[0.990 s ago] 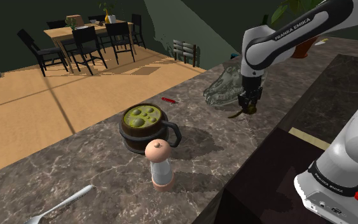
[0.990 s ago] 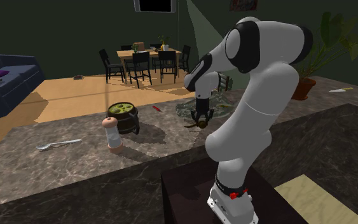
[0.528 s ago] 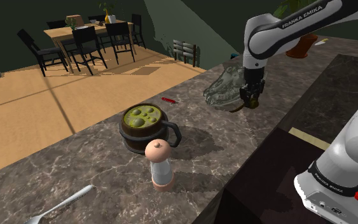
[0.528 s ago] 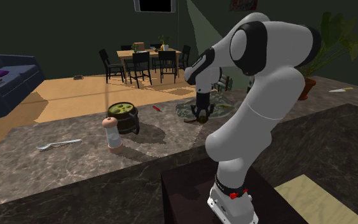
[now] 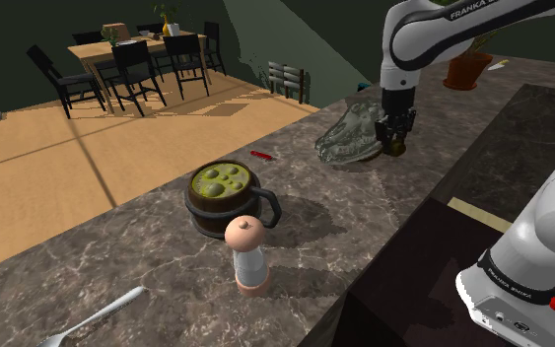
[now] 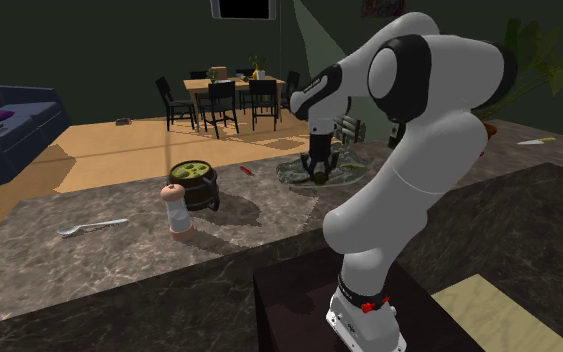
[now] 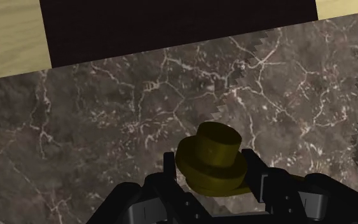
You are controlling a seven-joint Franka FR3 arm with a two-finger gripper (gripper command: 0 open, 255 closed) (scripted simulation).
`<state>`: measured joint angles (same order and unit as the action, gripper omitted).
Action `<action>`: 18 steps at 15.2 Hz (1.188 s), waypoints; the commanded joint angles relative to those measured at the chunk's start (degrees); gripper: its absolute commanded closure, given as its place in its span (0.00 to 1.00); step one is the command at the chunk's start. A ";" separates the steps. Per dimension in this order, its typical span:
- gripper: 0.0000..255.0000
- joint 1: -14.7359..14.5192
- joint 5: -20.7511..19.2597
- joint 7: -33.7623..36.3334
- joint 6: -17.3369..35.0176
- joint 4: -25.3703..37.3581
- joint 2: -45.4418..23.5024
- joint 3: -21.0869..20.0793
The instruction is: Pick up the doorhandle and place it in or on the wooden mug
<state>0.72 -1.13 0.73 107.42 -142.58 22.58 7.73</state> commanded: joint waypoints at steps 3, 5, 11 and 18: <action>1.00 -0.01 0.00 0.20 -3.60 2.30 1.27 -0.19; 1.00 -0.02 0.00 0.26 -5.25 3.48 1.75 -0.26; 1.00 -0.05 0.04 0.45 -10.10 7.26 2.83 -0.47; 1.00 -0.12 0.13 0.61 -15.61 12.16 3.45 -0.67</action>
<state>0.61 -1.03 1.34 92.52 -131.22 26.14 7.07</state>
